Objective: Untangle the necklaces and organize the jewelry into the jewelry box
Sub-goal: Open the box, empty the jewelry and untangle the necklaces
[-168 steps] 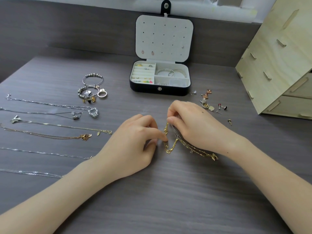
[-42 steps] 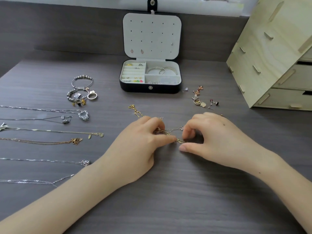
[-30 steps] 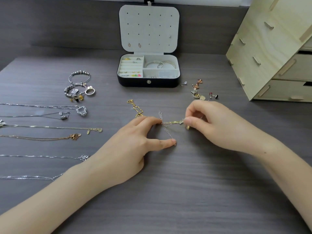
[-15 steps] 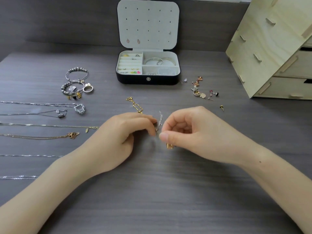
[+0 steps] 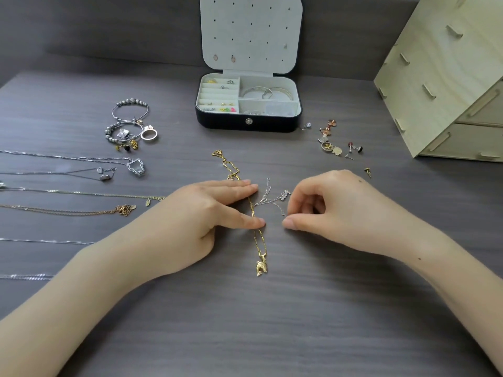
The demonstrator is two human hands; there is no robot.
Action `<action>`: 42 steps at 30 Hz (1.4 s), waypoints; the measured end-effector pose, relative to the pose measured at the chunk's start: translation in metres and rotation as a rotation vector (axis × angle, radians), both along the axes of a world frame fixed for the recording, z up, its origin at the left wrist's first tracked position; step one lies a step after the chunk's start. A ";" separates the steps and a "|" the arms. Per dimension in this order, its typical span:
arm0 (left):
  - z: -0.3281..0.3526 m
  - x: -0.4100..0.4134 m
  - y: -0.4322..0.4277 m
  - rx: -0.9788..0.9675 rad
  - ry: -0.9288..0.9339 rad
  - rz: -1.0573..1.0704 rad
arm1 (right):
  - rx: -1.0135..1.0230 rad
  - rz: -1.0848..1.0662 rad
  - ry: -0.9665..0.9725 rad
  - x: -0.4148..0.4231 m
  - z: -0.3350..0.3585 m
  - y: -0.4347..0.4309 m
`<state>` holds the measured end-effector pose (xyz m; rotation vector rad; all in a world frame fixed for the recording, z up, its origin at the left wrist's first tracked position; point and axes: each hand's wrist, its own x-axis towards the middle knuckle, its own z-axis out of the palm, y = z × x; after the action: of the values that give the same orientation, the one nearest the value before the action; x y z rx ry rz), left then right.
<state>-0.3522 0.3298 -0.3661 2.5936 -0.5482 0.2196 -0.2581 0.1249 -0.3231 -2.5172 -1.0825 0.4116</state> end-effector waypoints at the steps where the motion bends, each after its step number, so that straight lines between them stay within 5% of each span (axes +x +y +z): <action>1: 0.000 -0.001 0.001 0.004 0.002 -0.002 | -0.025 0.013 -0.001 0.001 0.001 -0.001; 17: -0.004 -0.001 0.007 -0.032 0.049 -0.010 | -0.296 0.032 0.074 0.021 0.019 -0.012; 25: -0.005 -0.001 0.008 -0.049 0.056 -0.016 | -0.270 -0.072 -0.007 0.044 0.018 -0.016; 31: -0.004 -0.001 0.008 -0.037 0.047 -0.021 | 0.004 0.036 0.003 0.034 0.006 0.005; 42: -0.004 -0.001 0.007 -0.050 0.060 -0.016 | -0.024 0.103 -0.026 0.032 0.007 0.016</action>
<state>-0.3528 0.3371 -0.3704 2.5379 -0.5349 0.1484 -0.2261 0.1408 -0.3165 -2.5020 -1.2276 0.4232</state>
